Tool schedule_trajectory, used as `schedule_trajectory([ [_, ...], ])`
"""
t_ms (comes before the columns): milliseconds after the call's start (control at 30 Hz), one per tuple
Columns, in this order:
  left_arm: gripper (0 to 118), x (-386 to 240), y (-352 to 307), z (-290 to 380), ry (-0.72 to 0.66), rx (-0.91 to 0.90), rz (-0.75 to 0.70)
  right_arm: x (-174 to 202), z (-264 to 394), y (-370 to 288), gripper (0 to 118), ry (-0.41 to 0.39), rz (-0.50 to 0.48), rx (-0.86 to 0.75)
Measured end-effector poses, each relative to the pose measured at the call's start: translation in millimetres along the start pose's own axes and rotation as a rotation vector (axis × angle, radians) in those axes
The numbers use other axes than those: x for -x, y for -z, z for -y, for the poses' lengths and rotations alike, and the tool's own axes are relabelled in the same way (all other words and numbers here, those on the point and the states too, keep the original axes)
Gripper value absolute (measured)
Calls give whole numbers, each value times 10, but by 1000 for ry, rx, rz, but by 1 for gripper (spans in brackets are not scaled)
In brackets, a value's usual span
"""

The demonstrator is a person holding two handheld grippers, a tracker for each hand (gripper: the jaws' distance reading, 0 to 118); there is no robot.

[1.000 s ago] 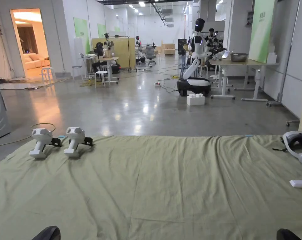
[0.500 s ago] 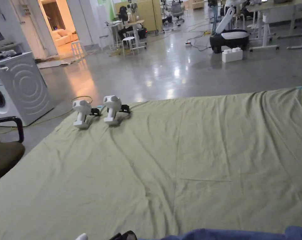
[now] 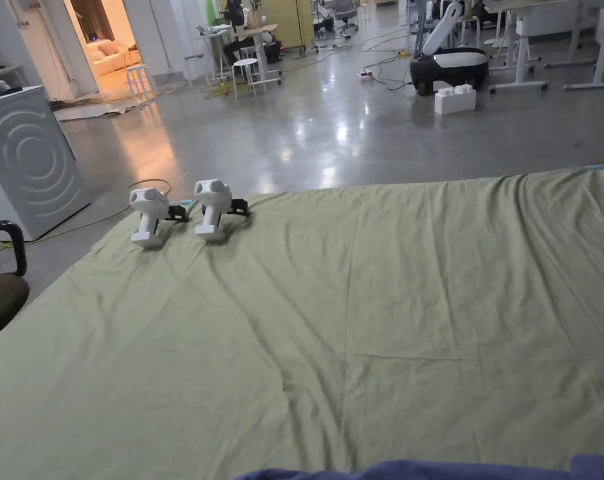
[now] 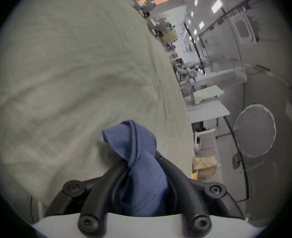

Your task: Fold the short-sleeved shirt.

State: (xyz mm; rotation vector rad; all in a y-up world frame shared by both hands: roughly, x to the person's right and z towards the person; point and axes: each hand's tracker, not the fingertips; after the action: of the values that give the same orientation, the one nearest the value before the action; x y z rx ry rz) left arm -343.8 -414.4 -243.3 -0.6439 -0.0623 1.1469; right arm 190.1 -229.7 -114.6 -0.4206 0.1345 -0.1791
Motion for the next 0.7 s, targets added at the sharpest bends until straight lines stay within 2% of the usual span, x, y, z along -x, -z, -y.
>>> schedule_trajectory([
  [167,14,-122,-508,-741,147,-170,-46,-112,23,0,2,29,12,9],
  [300,14,-704,-731,-1047,432,-186,-180,-192,69,43,2,68,2,21],
  [400,14,-1233,-532,-572,647,-140,-114,-195,97,106,2,101,1,30],
  [533,14,-1565,163,358,757,42,-49,-148,93,-6,2,137,-9,-4],
  [667,15,-1670,868,1281,954,215,-149,-190,91,-168,2,82,34,-8],
  [700,15,-1651,967,1384,961,217,-153,-218,100,-206,2,73,49,-6],
])
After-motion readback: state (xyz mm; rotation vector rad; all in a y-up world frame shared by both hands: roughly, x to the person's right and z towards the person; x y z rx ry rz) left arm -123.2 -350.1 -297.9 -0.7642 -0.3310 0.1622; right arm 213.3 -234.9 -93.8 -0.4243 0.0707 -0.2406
